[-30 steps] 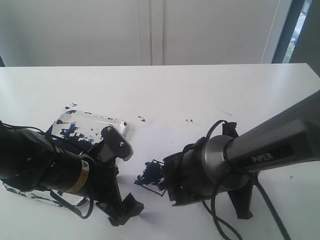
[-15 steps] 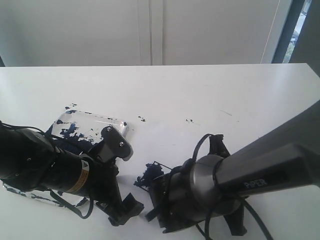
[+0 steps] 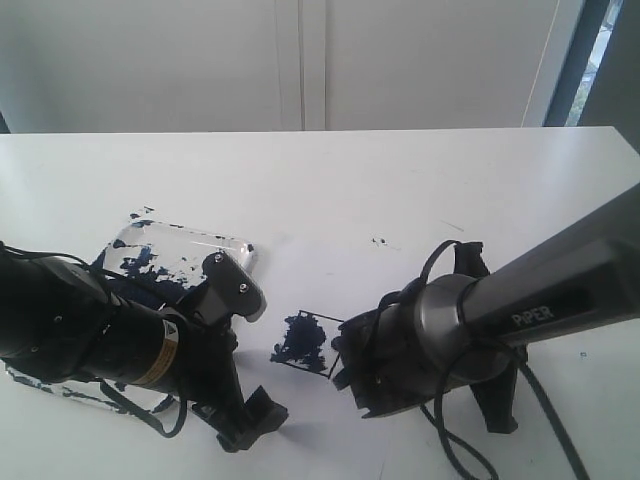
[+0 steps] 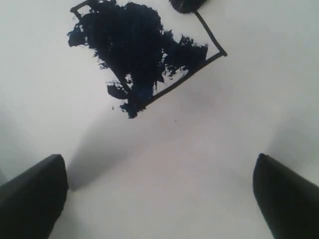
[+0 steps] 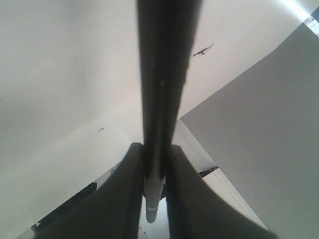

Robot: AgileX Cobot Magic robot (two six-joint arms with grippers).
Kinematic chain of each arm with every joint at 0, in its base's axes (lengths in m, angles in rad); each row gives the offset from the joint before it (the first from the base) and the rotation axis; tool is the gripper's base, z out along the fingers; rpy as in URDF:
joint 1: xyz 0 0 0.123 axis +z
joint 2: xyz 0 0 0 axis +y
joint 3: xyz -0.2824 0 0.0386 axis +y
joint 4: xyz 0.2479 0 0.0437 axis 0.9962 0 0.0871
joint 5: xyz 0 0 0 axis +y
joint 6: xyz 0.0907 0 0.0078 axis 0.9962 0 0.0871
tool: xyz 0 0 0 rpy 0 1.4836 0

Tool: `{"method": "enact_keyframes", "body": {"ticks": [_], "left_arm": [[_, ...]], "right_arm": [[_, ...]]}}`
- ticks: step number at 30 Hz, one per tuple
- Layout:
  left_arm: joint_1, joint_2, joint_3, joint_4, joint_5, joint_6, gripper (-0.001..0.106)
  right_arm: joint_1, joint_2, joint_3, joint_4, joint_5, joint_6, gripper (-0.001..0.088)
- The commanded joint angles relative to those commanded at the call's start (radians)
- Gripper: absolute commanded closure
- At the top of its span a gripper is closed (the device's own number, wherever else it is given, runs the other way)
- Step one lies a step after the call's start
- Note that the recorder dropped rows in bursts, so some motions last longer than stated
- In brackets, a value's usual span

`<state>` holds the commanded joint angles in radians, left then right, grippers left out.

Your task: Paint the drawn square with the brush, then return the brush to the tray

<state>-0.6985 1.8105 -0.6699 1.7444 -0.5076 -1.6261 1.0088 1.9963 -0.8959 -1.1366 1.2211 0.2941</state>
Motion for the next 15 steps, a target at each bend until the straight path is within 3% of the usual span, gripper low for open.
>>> {"method": "enact_keyframes", "body": {"ticks": [6, 15], "left_arm": [[0.0, 0.0, 0.0, 0.0, -0.002, 0.0, 0.005], [0.0, 0.0, 0.0, 0.0, -0.022, 0.0, 0.005]], "right_arm": [[0.057, 0.0, 0.0, 0.022, 0.0, 0.0, 0.0868], [0.065, 0.0, 0.0, -0.023, 0.0, 0.0, 0.0868]]}}
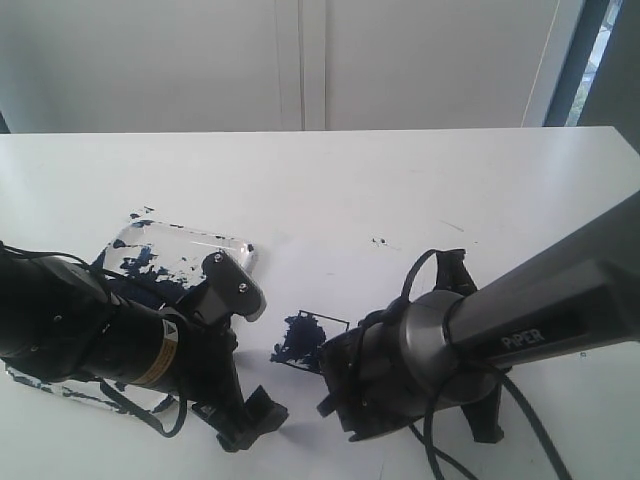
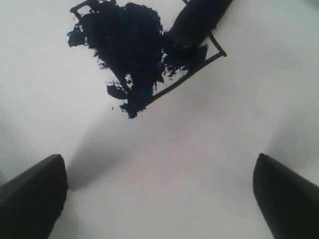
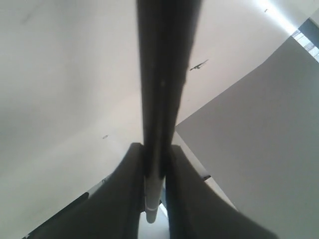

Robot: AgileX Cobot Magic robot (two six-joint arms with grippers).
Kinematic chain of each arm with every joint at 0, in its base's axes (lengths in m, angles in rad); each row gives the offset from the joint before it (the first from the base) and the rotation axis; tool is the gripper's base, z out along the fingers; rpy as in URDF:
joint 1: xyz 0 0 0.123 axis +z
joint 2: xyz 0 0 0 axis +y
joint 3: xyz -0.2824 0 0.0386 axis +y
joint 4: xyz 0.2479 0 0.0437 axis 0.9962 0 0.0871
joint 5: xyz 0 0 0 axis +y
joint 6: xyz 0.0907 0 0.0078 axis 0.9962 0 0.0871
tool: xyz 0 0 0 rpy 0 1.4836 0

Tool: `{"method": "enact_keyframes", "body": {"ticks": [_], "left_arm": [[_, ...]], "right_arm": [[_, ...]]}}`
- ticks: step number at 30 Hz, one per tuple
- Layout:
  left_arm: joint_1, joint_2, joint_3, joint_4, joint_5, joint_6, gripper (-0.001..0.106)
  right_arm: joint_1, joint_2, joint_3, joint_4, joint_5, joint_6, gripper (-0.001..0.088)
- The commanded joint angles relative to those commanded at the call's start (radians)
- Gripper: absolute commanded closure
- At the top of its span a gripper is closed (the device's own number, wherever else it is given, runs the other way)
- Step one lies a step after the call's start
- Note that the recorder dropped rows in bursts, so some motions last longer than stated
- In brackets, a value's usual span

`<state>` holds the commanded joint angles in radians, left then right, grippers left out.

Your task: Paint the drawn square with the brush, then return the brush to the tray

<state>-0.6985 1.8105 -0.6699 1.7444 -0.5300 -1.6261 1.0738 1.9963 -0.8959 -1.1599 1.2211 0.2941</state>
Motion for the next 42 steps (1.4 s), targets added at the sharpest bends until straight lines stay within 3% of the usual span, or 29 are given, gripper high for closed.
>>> {"method": "enact_keyframes", "body": {"ticks": [10, 28, 42], "left_arm": [[0.0, 0.0, 0.0, 0.0, 0.0, 0.0, 0.005], [0.0, 0.0, 0.0, 0.0, 0.0, 0.0, 0.005], [0.0, 0.0, 0.0, 0.0, -0.004, 0.0, 0.005]], "right_arm": [[0.0, 0.042, 0.0, -0.087, 0.0, 0.0, 0.0868], [-0.117, 0.052, -0.015, -0.138, 0.0, 0.048, 0.0868], [-0.087, 0.052, -0.05, -0.078, 0.0, 0.05, 0.0868]]}}
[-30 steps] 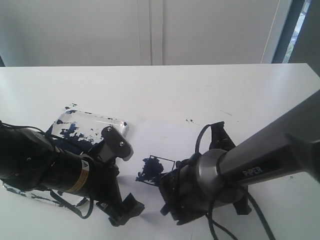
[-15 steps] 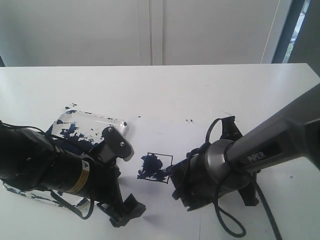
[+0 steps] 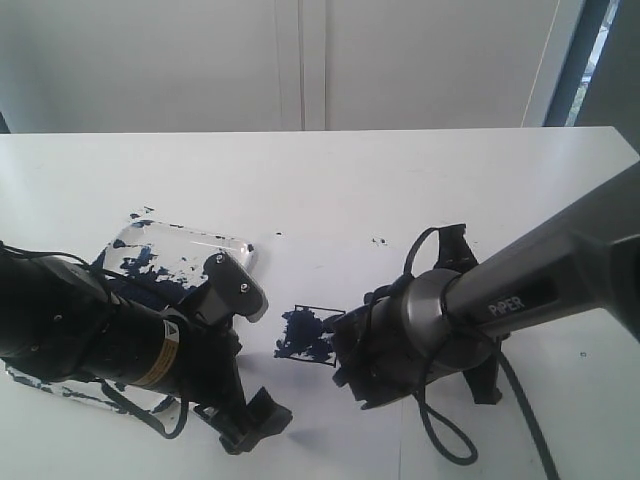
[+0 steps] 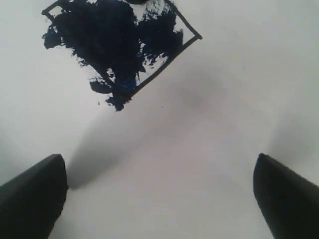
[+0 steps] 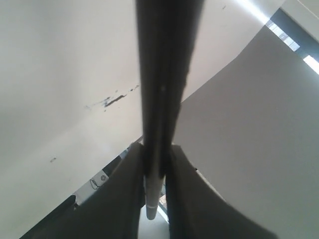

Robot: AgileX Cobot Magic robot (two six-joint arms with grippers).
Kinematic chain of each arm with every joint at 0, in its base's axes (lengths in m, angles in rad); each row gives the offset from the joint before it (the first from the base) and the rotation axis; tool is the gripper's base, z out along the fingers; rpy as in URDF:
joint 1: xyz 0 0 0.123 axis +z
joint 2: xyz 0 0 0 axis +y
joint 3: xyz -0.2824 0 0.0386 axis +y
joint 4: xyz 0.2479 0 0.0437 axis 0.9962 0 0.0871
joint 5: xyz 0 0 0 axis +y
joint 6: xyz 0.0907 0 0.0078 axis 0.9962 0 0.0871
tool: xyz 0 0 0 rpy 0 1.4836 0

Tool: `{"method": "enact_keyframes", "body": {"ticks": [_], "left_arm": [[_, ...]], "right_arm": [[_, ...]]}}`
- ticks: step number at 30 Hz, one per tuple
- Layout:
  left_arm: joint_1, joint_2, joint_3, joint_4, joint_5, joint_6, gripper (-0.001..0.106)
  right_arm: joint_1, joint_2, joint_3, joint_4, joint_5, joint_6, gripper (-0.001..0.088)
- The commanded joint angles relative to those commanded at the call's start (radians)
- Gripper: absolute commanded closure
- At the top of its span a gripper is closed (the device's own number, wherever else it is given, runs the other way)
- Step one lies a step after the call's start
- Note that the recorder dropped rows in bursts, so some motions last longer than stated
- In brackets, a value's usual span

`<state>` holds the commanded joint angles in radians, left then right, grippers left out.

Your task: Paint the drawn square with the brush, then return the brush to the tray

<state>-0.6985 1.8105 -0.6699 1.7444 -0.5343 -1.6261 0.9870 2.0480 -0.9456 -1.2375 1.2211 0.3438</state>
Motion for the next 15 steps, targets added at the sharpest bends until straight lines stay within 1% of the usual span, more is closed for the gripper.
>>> {"method": "enact_keyframes", "body": {"ticks": [10, 15], "left_arm": [[0.0, 0.0, 0.0, 0.0, -0.012, 0.0, 0.005], [0.0, 0.0, 0.0, 0.0, -0.014, 0.0, 0.005]], "right_arm": [[0.0, 0.019, 0.0, 0.01, 0.0, 0.0, 0.0868], [0.0, 0.038, 0.0, -0.006, 0.0, 0.0, 0.0868]]}}
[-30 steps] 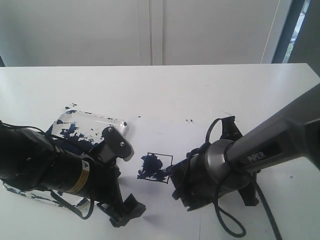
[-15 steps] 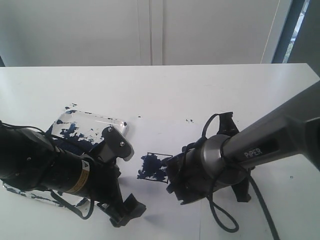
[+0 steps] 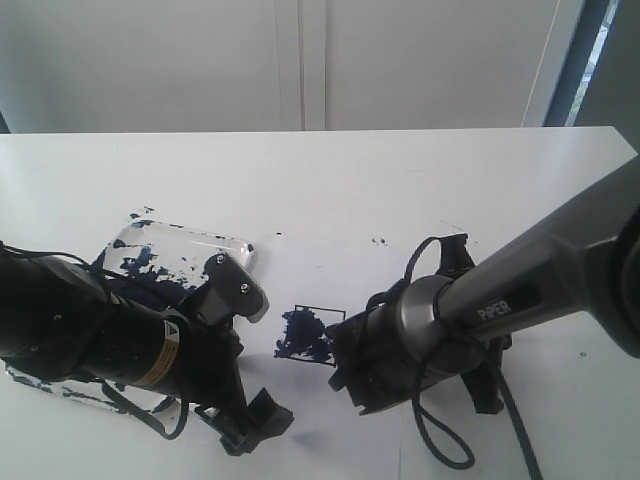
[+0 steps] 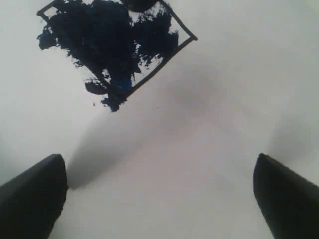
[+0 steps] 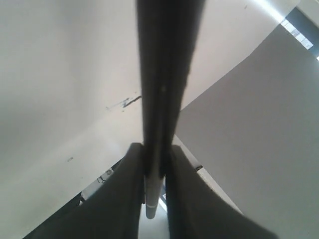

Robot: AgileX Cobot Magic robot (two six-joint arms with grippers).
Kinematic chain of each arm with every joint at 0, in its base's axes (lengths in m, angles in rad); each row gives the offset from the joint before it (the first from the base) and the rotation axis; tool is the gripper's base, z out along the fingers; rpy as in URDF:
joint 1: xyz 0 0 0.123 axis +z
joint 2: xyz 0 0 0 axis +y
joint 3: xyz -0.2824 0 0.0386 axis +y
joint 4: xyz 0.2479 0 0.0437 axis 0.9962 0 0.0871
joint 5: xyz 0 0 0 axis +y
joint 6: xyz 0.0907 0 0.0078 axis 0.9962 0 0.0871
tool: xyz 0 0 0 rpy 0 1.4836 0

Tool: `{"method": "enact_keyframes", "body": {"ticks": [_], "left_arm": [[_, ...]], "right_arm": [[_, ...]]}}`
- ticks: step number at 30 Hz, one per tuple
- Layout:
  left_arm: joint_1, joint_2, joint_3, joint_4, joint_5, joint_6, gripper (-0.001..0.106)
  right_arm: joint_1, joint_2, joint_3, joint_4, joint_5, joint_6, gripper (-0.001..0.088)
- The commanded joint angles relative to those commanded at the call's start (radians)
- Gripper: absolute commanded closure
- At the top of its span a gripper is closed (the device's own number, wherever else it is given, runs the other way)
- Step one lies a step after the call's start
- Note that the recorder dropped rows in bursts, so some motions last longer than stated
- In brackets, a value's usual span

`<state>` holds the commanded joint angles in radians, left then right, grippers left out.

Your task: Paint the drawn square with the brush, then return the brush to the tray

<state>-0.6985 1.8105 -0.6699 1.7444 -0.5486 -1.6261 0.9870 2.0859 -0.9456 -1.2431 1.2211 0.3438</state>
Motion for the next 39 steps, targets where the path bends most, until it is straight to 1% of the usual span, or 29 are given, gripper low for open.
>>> {"method": "enact_keyframes", "body": {"ticks": [5, 9, 17, 31, 35, 39], "left_arm": [[0.0, 0.0, 0.0, 0.0, -0.008, 0.0, 0.005], [0.0, 0.0, 0.0, 0.0, -0.008, 0.0, 0.005], [0.0, 0.0, 0.0, 0.0, -0.01, 0.0, 0.005], [0.0, 0.0, 0.0, 0.0, -0.012, 0.0, 0.005], [0.0, 0.0, 0.0, 0.0, -0.012, 0.0, 0.005], [0.0, 0.0, 0.007, 0.0, -0.012, 0.004, 0.005]], "right_arm": [[0.0, 0.0, -0.013, -0.018, 0.0, 0.0, 0.0868], [0.0, 0.0, -0.044, -0.026, 0.0, -0.002, 0.0868], [0.0, 0.0, -0.099, -0.035, 0.0, -0.057, 0.0868], [-0.01, 0.053, -0.101, -0.03, 0.0, -0.079, 0.0868], [-0.025, 0.066, -0.101, -0.035, 0.0, -0.082, 0.0868], [-0.057, 0.07, -0.101, -0.035, 0.0, -0.079, 0.0868]]}}
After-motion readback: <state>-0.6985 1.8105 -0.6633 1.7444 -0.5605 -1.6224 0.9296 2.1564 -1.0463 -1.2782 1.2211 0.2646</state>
